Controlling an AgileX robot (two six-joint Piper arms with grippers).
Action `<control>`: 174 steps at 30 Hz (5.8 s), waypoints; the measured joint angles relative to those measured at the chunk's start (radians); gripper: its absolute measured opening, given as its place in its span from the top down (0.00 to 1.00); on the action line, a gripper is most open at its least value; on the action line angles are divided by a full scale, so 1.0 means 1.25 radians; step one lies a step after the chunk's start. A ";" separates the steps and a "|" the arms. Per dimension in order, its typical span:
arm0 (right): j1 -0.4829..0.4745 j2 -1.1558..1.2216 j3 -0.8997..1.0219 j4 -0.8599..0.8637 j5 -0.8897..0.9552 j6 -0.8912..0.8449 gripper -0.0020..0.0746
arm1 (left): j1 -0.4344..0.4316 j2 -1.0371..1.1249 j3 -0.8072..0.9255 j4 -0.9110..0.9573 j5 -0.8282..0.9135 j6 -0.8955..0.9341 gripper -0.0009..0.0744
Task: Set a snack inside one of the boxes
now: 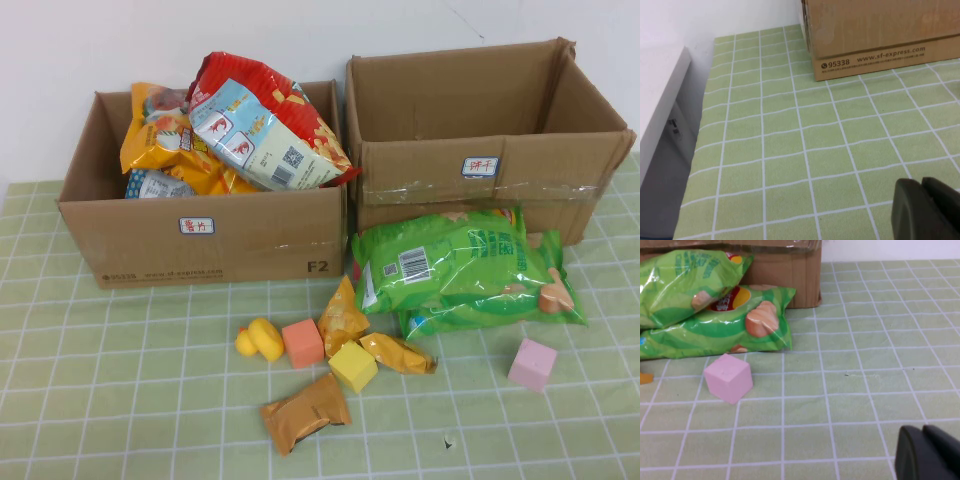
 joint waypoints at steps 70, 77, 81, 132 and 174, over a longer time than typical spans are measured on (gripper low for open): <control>0.000 -0.002 -0.070 -0.007 -1.129 0.085 0.98 | 0.000 0.000 -0.083 0.035 -0.587 0.002 0.99; 0.000 0.004 -0.300 -0.007 -0.456 0.084 0.98 | 0.000 0.071 -0.260 0.041 -0.182 0.034 0.99; 0.000 0.053 -0.350 -0.006 -0.171 0.075 0.98 | 0.000 0.143 -0.266 0.041 -0.092 0.041 0.99; 0.168 1.334 -0.812 0.429 -0.063 -0.086 0.24 | 0.000 0.265 -0.229 -0.040 -0.042 0.038 0.99; 0.380 1.393 -1.311 1.376 0.069 -0.944 0.96 | 0.000 0.265 -0.219 -0.036 -0.111 0.044 0.99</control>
